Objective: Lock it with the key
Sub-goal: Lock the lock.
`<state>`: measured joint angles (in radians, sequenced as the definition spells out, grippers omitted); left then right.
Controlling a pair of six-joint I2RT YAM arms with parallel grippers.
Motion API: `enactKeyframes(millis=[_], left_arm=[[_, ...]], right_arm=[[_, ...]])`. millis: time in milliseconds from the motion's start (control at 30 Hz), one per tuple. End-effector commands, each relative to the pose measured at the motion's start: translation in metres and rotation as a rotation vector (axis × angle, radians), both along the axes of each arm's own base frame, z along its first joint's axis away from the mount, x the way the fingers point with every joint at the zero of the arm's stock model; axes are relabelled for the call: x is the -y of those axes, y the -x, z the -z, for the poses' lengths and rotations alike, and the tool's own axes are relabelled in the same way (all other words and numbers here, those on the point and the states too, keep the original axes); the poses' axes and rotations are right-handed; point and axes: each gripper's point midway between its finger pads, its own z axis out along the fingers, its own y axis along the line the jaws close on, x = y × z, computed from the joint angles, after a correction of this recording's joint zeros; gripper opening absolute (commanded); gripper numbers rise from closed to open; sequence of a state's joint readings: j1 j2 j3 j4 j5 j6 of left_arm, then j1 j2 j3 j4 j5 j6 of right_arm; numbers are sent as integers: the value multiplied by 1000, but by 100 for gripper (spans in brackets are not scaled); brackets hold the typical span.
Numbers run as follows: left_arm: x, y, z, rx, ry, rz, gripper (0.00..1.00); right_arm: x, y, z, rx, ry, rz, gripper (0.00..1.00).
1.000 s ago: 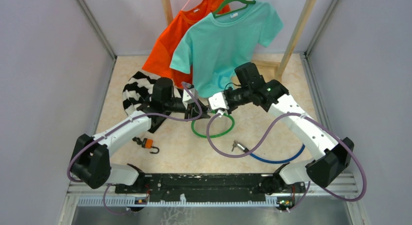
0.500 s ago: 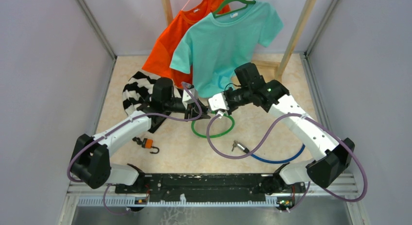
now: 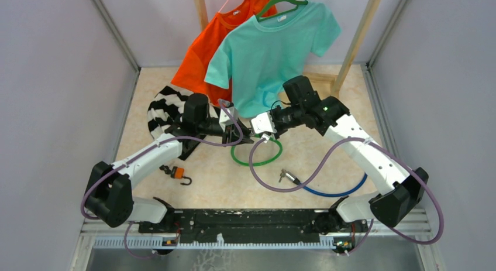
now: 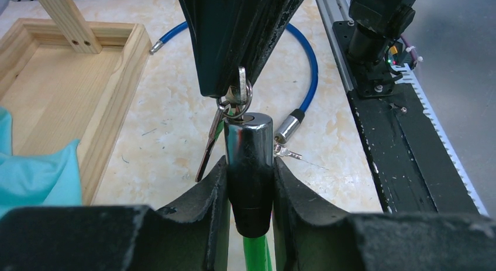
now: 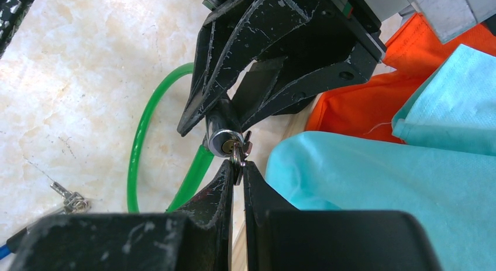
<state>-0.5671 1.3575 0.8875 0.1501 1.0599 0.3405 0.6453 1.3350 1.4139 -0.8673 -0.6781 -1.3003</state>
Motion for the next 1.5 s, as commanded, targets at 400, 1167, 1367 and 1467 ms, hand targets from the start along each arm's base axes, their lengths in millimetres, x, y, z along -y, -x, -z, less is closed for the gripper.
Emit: enactKeyframes(millis=[400, 1167, 1367, 1467], left_arm=[[-1, 24, -4, -24, 23, 105, 0], [-2, 24, -4, -9, 22, 104, 0], [-2, 24, -4, -9, 22, 107, 0], [-3, 25, -3, -10, 21, 107, 0]], right_arm=[[13, -22, -36, 103, -23, 120, 0], [11, -23, -44, 64, -52, 136, 0], [14, -26, -47, 65, -58, 150, 0], [16, -29, -53, 63, -74, 159, 0]])
